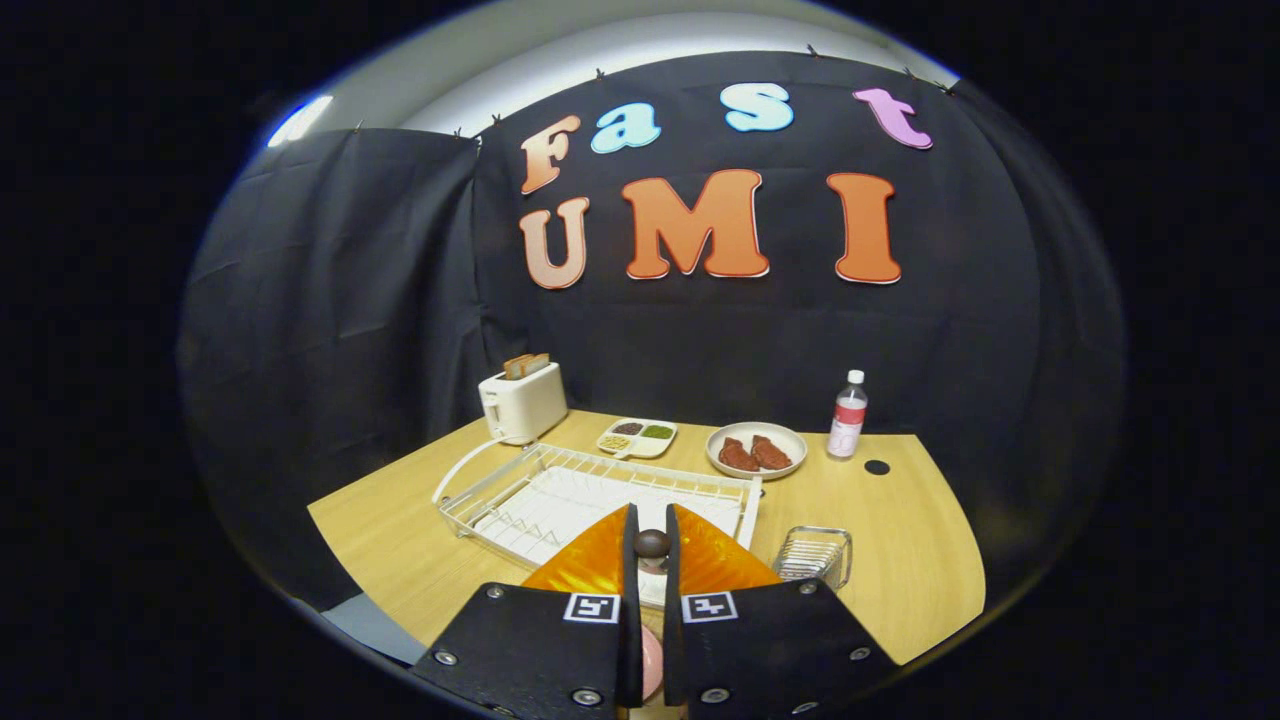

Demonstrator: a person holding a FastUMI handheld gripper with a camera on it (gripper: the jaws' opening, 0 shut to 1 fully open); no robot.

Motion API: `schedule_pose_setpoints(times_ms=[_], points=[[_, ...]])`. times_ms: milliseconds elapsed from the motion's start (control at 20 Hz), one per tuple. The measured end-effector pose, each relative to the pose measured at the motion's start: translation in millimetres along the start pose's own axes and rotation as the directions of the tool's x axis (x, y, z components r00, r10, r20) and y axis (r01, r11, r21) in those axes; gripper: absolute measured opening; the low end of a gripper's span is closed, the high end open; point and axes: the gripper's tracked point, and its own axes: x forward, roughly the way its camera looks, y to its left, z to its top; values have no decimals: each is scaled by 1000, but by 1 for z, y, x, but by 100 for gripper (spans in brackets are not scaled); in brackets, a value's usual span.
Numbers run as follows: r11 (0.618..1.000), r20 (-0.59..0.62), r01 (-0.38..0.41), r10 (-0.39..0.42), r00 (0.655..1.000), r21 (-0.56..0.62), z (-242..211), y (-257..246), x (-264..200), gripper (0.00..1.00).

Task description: Take the plate from the dish rack, then take the spoon from the basket and place it into the plate.

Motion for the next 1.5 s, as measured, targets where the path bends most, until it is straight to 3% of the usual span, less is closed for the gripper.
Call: schedule_pose_setpoints(times_ms=[350, 800, 1100, 1500], points=[[995, -64, -98, 96, 993, -23, -34, 28, -2, 8], [972, -86, -222, 215, 973, -76, -41, 69, -11, 9], [965, -171, -252, 237, 956, -74, -82, 82, -3, 9], [966, -224, -251, 233, 946, -58, -104, 73, 2, 11]])
